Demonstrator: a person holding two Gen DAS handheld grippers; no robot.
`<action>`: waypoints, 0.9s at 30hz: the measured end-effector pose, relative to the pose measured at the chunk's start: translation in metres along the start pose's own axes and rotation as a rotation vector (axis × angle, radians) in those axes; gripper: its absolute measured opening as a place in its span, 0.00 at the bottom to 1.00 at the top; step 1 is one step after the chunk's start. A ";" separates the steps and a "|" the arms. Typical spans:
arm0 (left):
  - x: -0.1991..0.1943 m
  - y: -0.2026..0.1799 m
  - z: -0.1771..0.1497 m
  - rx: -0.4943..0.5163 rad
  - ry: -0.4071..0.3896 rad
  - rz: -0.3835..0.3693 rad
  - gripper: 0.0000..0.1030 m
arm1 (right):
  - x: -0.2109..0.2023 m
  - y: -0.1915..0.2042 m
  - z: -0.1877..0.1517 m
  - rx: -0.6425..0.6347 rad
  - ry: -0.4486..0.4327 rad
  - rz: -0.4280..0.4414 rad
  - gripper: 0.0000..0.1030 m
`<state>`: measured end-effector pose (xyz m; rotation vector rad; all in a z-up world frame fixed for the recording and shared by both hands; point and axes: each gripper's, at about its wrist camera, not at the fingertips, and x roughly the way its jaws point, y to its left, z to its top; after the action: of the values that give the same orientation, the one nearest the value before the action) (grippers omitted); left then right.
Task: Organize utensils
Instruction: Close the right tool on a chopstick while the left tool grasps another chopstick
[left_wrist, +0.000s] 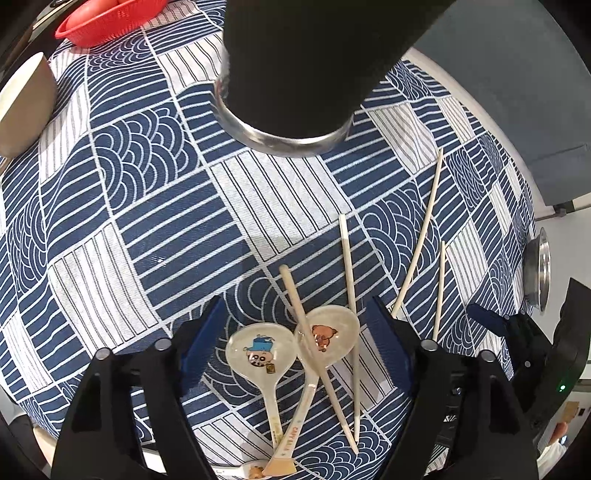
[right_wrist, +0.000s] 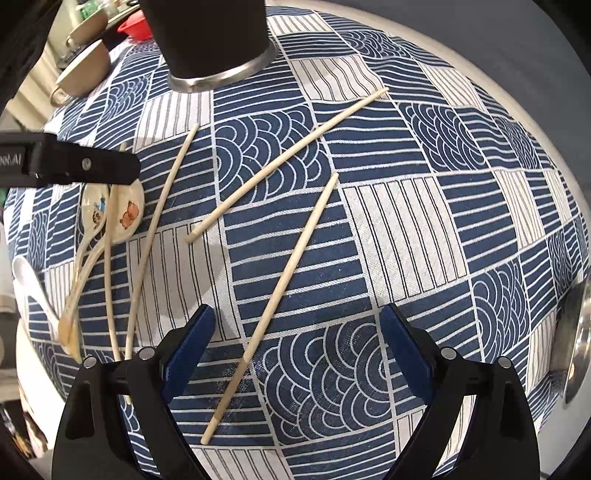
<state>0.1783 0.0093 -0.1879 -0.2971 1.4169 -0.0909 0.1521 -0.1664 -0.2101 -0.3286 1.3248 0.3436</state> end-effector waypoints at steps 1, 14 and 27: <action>0.001 0.000 0.000 -0.002 0.002 0.011 0.71 | 0.001 0.001 0.001 0.002 0.005 -0.001 0.84; 0.000 0.013 0.008 -0.112 0.044 -0.142 0.06 | -0.010 -0.009 0.000 0.014 0.013 -0.001 0.06; -0.035 0.018 0.017 -0.076 -0.004 -0.124 0.05 | -0.017 -0.059 -0.007 0.141 0.013 0.047 0.05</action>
<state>0.1871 0.0379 -0.1567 -0.4474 1.3999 -0.1383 0.1675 -0.2236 -0.1930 -0.1820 1.3630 0.2867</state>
